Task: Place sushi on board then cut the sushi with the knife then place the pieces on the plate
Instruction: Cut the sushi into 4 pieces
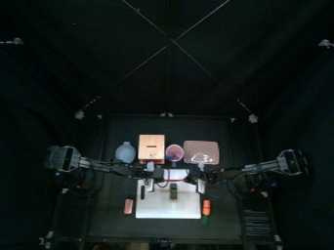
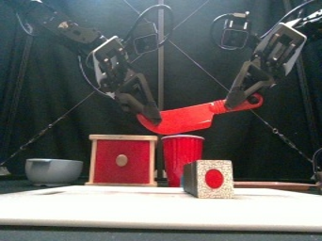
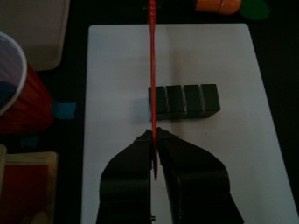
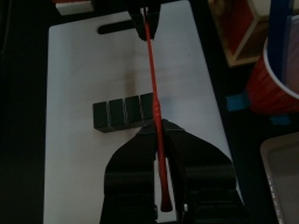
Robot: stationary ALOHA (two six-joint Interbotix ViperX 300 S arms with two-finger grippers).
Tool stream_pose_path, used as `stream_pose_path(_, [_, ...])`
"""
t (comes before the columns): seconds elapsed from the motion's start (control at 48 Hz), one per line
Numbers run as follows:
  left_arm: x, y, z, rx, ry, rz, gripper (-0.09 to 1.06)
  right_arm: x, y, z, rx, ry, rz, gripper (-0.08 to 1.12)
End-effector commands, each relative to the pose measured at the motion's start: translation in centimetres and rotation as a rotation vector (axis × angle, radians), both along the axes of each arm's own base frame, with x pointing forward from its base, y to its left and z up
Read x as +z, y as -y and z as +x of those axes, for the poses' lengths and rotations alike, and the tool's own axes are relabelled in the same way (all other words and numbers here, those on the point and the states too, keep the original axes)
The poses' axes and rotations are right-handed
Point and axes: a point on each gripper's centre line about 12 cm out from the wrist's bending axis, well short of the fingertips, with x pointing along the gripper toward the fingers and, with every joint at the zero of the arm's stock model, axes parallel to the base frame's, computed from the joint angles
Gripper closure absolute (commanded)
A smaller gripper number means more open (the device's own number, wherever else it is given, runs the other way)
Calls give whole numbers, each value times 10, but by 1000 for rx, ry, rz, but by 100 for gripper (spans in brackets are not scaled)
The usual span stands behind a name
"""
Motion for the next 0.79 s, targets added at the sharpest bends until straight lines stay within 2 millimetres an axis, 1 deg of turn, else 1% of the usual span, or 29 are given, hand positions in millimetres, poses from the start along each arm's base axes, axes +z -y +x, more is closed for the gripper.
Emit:
stream_pose_path(0.021, [5, 6, 6, -7, 19, -10, 56, 3, 0, 5, -12, 8, 23, 65])
stream_pose_path(0.167, [-3, 13, 9, -3, 1, -36, 56, -8, -1, 2, -23, -26, 42, 65])
stream_pose_path(0.312, [-8, 17, 11, 5, -13, -59, 56, -14, -2, -1, -33, -46, 56, 65])
stream_pose_path(0.562, [-10, 21, 12, 5, -14, -71, 56, -23, -5, -6, -45, -79, 82, 65])
stream_pose_path(0.792, [-11, 25, 14, -4, -16, -73, 56, -31, -9, -5, -43, -104, 94, 65])
